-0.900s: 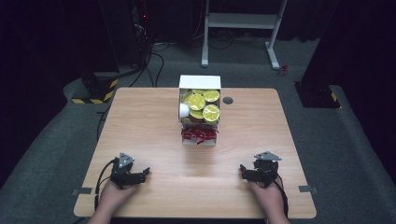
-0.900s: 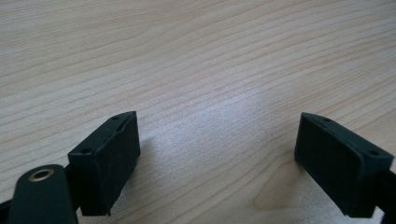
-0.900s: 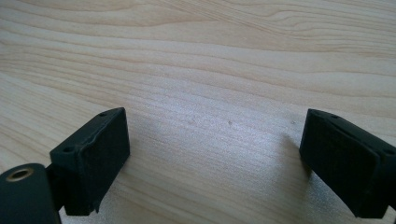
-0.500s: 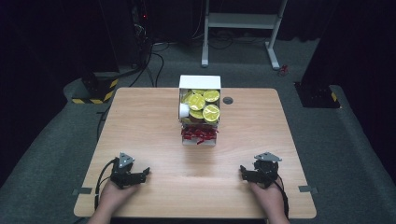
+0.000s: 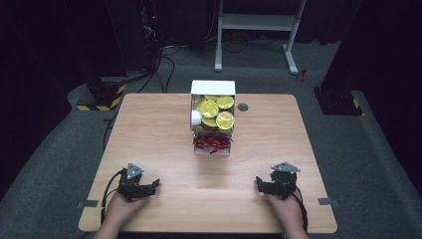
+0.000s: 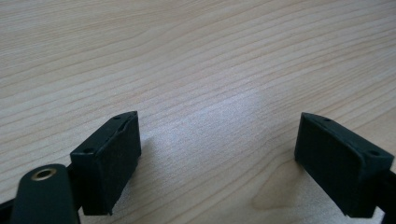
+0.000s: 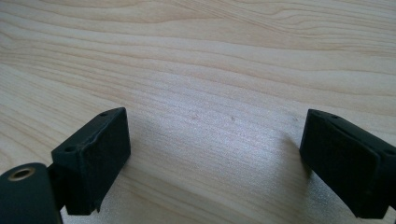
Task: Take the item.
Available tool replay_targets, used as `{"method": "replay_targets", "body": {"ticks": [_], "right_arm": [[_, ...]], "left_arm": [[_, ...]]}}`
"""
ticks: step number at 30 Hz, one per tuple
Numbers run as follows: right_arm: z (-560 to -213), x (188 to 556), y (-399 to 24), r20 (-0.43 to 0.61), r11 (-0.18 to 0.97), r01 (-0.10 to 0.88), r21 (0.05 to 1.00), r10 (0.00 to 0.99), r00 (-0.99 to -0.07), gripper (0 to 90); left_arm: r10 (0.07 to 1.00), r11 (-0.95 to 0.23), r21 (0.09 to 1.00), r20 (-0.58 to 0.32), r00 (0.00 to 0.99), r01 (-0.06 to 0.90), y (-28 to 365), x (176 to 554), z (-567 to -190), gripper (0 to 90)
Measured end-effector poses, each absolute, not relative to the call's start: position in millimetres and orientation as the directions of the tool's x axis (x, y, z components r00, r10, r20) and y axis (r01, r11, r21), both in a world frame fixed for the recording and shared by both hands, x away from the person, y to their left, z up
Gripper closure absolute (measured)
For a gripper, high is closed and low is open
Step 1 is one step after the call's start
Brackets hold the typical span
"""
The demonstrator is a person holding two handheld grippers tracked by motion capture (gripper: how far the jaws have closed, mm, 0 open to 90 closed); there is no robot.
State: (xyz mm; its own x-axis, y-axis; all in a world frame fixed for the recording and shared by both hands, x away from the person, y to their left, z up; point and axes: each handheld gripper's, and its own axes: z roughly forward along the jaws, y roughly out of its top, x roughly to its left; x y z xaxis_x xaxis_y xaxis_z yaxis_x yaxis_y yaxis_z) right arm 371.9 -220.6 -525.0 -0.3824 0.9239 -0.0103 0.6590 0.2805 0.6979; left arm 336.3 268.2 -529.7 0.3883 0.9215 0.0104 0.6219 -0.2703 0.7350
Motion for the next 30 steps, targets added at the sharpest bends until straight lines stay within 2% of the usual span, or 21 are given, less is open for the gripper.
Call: {"method": "replay_targets", "body": {"ticks": [9,19,30], "right_arm": [[-523,371,-222,0.000,0.272,0.664,0.696,0.926,-0.379,12.2],[-512,362,-225,-0.010,0.264,0.610,0.747,0.922,-0.387,15.7],[-502,357,-217,0.039,0.225,0.573,0.788,0.910,-0.412,20.6]], "left_arm": [[0.921,-0.272,0.736,0.011,0.390,0.620,268,336,-530,14.9],[0.919,-0.275,0.735,0.012,0.394,0.620,268,336,-530,14.9],[0.919,-0.275,0.735,0.011,0.395,0.620,268,336,-530,14.9]]}}
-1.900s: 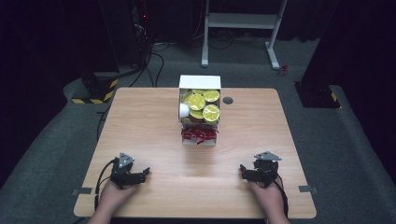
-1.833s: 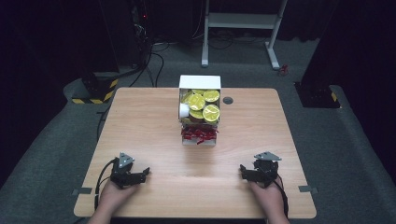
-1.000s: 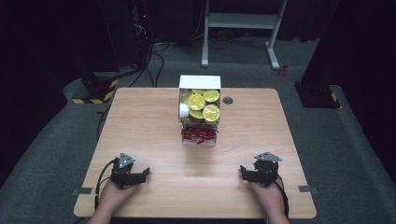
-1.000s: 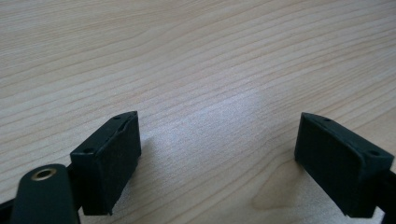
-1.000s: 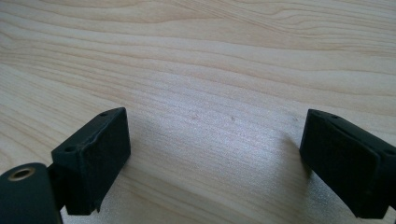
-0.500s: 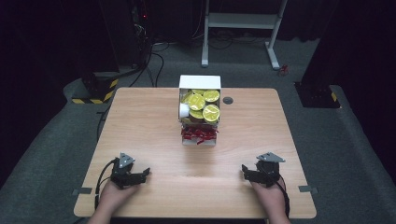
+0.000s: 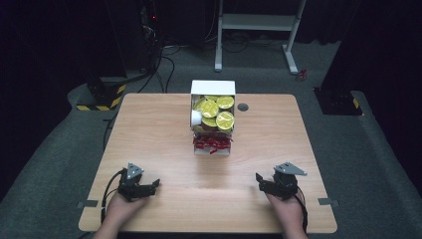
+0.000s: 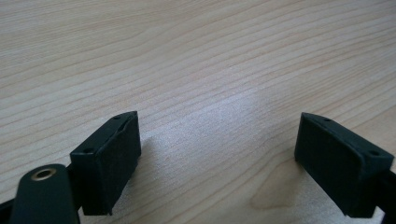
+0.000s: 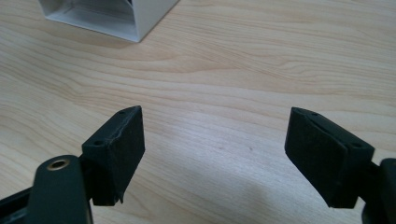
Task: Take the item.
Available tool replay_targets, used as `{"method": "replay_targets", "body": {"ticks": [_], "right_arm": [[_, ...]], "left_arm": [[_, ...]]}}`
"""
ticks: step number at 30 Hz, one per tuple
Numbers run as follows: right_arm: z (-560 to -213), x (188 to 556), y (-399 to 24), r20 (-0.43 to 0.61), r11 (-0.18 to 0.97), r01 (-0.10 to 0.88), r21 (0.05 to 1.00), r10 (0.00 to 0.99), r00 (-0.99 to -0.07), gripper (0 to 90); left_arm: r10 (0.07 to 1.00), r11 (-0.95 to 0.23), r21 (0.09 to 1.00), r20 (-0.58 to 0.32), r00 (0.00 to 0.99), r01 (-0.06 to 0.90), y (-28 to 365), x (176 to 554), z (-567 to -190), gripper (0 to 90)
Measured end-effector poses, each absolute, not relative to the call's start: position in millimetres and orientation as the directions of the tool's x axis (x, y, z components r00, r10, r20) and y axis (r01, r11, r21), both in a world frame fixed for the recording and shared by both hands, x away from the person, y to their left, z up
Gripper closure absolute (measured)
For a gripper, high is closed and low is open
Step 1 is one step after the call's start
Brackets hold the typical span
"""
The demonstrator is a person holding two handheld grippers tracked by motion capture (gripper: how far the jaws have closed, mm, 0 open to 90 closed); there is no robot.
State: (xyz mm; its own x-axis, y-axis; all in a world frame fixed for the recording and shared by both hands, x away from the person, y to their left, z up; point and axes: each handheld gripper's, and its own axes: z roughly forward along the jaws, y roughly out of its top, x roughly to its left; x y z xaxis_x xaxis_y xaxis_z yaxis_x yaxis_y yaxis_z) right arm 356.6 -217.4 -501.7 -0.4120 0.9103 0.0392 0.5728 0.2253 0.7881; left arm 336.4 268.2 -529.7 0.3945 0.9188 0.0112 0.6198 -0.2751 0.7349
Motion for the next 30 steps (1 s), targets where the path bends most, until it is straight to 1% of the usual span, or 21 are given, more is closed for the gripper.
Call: {"method": "replay_targets", "body": {"ticks": [2,7,13,24,30], "right_arm": [[-501,356,-216,0.032,0.236,0.558,0.796,0.903,-0.427,22.1],[-497,352,-210,0.060,0.217,0.555,0.803,0.897,-0.437,25.2],[-495,349,-204,0.054,0.235,0.539,0.809,0.883,-0.466,29.7],[-493,343,-191,0.042,0.268,0.504,0.821,0.852,-0.522,32.2],[-491,339,-185,0.060,0.255,0.498,0.829,0.844,-0.533,32.7]], "left_arm": [[0.919,-0.275,0.735,0.011,0.395,0.620,268,336,-530,14.9],[0.919,-0.273,0.735,0.008,0.394,0.621,268,336,-530,14.9],[0.919,-0.273,0.735,0.008,0.395,0.621,268,336,-530,14.8],[0.919,-0.273,0.734,0.007,0.395,0.621,268,336,-530,14.8],[0.918,-0.274,0.735,0.008,0.396,0.620,268,336,-530,14.8]]}}
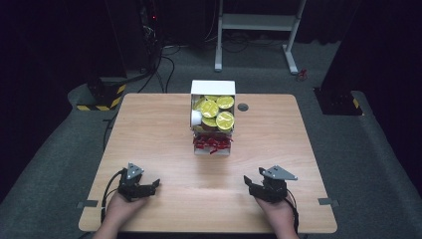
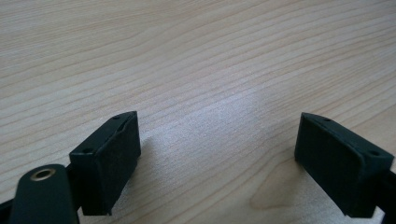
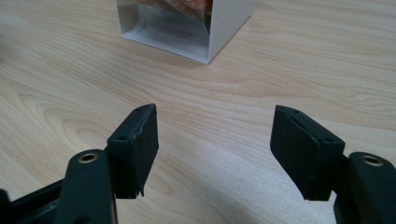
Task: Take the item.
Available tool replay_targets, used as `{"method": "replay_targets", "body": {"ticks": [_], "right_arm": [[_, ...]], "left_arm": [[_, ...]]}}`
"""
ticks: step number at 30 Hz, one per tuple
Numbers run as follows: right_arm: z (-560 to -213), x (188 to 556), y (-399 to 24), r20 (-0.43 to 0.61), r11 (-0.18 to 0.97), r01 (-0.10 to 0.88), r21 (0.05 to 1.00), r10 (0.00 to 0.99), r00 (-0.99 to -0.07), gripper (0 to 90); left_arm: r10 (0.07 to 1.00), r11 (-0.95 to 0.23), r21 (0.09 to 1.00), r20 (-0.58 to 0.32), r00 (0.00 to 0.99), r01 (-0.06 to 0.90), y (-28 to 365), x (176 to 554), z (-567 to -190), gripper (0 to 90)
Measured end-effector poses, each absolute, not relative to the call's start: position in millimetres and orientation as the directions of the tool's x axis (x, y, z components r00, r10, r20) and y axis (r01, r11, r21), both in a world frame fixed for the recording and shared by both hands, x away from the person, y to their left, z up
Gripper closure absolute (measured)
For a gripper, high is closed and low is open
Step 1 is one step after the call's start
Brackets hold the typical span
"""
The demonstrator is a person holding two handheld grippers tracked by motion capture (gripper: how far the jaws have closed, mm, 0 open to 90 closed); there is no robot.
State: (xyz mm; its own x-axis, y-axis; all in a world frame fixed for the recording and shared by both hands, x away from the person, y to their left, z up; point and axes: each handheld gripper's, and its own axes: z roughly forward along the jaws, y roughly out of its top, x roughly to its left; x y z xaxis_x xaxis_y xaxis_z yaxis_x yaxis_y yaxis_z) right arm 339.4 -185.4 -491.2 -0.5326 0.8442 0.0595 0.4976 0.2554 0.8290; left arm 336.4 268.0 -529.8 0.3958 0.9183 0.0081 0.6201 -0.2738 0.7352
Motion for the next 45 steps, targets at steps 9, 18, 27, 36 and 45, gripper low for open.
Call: {"method": "replay_targets", "body": {"ticks": [9,18,27,36,45], "right_arm": [[-484,335,-185,0.068,0.228,0.479,0.848,0.849,-0.524,39.1],[-476,338,-180,0.036,0.249,0.445,0.860,0.841,-0.540,38.1],[-453,347,-171,-0.001,0.277,0.399,0.874,0.823,-0.568,41.1],[-434,358,-169,0.047,0.219,0.401,0.889,0.830,-0.556,42.6],[-413,367,-160,0.035,0.212,0.375,0.902,0.833,-0.553,41.5]], "left_arm": [[0.917,-0.281,0.732,0.014,0.398,0.620,268,336,-530,14.8],[0.917,-0.279,0.733,0.011,0.399,0.621,269,336,-530,14.7],[0.920,-0.273,0.731,0.008,0.392,0.625,267,336,-530,14.8],[0.921,-0.271,0.731,0.006,0.391,0.627,267,336,-530,14.6],[0.920,-0.275,0.730,0.011,0.392,0.625,268,336,-529,14.6]]}}
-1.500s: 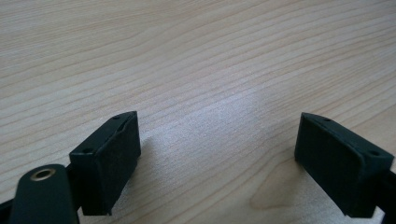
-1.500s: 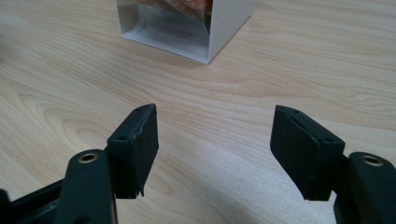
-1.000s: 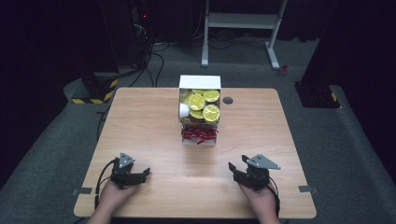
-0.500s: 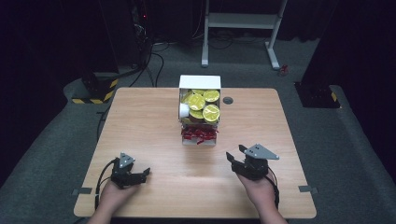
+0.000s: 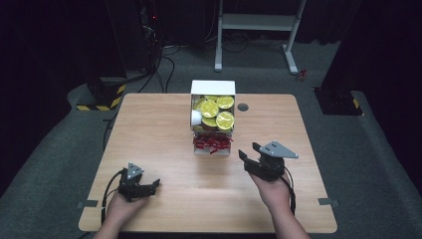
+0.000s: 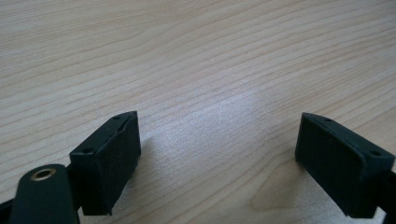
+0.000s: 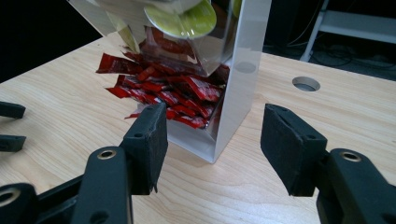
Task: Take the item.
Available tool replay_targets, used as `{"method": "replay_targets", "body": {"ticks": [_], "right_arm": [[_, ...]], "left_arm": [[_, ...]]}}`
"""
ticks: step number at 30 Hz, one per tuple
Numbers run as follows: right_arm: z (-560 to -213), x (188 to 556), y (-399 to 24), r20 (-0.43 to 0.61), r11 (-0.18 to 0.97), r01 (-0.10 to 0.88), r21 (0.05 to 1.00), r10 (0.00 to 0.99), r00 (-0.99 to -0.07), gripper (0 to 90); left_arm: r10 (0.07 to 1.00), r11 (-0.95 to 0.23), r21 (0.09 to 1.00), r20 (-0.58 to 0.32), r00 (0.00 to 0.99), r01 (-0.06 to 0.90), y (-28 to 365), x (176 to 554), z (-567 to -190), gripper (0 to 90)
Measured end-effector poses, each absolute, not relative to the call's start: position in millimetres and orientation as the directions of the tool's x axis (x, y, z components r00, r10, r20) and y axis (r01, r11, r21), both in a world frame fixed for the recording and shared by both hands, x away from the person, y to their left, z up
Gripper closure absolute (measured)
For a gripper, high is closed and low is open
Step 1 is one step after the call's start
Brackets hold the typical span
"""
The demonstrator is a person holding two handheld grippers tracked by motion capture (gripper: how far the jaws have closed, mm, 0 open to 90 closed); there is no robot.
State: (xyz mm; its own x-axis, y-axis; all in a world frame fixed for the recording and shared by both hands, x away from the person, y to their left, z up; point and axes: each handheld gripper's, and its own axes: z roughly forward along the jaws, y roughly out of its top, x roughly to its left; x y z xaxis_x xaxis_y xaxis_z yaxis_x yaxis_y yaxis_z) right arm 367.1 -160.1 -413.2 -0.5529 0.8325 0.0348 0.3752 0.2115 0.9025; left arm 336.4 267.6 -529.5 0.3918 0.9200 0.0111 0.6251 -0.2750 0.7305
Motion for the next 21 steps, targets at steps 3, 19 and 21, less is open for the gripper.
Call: {"method": "replay_targets", "body": {"ticks": [3,19,21], "right_arm": [[-407,369,-158,0.026,0.217,0.366,0.905,0.831,-0.556,40.0],[-366,380,-142,-0.028,0.241,0.295,0.925,0.815,-0.579,38.5],[-362,381,-140,-0.031,0.241,0.285,0.928,0.811,-0.584,37.7]], "left_arm": [[0.921,-0.270,0.731,0.006,0.389,0.627,267,336,-530,14.6],[0.919,-0.281,0.731,0.017,0.395,0.622,268,336,-529,14.5],[0.919,-0.277,0.731,0.012,0.394,0.624,268,336,-530,14.4]]}}
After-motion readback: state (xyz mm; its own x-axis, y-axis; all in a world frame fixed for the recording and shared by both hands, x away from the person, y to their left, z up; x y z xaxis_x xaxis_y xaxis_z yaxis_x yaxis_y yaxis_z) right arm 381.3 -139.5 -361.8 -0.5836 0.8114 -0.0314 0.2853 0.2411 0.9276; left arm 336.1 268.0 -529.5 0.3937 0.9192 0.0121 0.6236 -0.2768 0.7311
